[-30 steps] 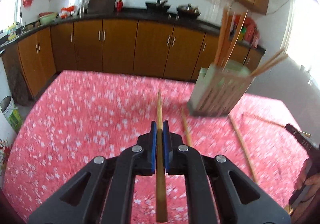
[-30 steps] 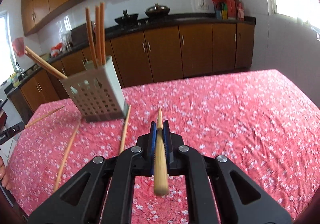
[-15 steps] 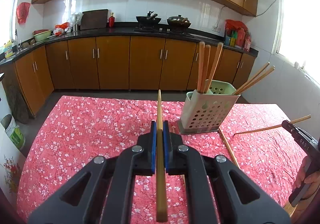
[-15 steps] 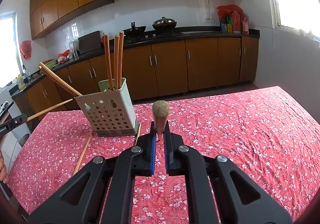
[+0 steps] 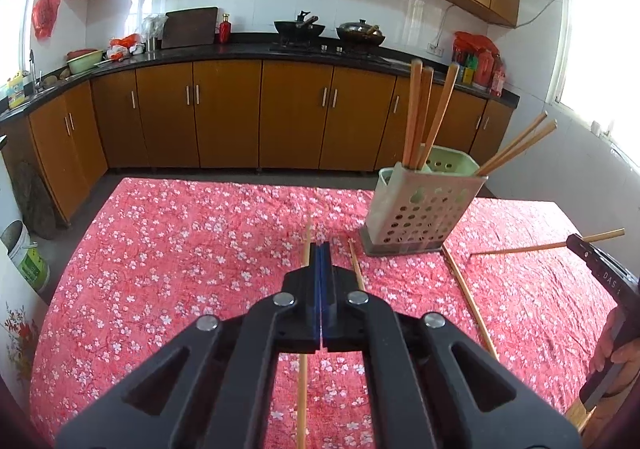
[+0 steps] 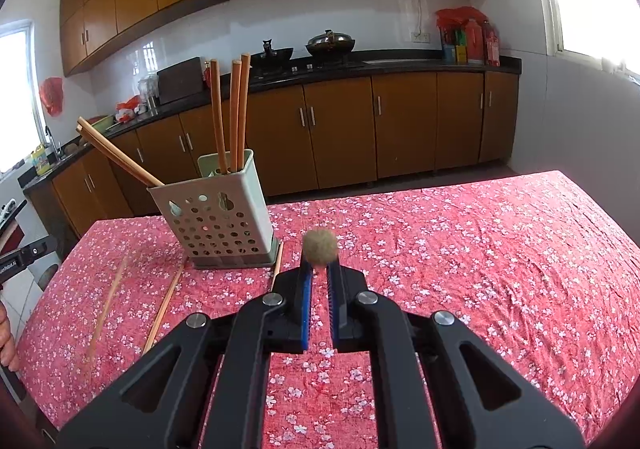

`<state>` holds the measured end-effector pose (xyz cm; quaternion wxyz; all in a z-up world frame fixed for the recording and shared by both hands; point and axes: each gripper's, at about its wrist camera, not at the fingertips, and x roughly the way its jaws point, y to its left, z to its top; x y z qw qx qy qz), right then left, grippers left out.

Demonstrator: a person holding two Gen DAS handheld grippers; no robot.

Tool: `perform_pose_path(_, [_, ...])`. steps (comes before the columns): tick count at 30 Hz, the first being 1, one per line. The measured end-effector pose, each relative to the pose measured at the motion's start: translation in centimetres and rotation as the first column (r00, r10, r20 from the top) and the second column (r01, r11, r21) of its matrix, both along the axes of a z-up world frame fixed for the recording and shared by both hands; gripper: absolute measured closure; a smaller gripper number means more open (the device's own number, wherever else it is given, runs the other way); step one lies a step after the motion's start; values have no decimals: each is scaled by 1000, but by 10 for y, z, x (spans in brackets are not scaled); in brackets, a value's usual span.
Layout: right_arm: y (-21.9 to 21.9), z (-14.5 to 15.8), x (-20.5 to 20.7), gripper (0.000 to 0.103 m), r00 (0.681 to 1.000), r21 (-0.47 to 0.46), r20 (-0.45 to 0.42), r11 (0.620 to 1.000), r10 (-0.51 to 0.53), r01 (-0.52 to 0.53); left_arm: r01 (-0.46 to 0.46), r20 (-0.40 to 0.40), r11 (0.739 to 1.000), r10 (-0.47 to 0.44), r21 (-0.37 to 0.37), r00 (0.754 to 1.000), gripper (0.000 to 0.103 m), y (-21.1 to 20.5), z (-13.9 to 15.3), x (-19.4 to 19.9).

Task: Organize utensils

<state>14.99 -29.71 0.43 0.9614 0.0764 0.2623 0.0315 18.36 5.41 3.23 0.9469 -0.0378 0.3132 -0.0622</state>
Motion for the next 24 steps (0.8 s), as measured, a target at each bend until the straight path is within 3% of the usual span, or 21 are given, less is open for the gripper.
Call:
perform_pose_path(3, [2, -1, -1, 95, 1000, -2, -1, 1000, 2, -2, -12, -31, 1000, 12, 2, 999, 101, 4, -13, -1])
perform_pose_path(7, [2, -2, -1, 95, 1000, 1, -1, 1000, 0, 0, -12, -128, 1000, 11, -5, 992, 92, 8, -52, -8])
perform_pose_path(11, [2, -4, 0, 95, 1000, 4, -11, 1000, 1, -1, 20, -189, 1000, -22, -14, 982, 91, 3, -82, -20])
perform_pose_path(15, [3, -7, 0, 95, 1000, 4, -19, 1000, 4, -4, 56, -219, 998, -56, -8, 974, 80, -7, -103, -32])
perform_pose_path(18, [4, -8, 0, 95, 1000, 5, -20, 1000, 5, -5, 67, -253, 997, -59, 23, 966, 83, -15, -115, -31])
perform_pose_path(19, [4, -8, 0, 95, 1000, 5, -20, 1000, 4, -4, 67, -273, 997, -56, 31, 960, 93, -17, -119, -28])
perform_pose_path(20, [5, -8, 0, 95, 1000, 5, -20, 1000, 4, -4, 57, -272, 997, -41, 51, 961, 95, -18, -122, -27])
perform_pose_path(24, [4, -10, 0, 95, 1000, 9, -24, 1000, -1, 1, 40, -289, 998, -24, 48, 957, 95, -16, -120, -10])
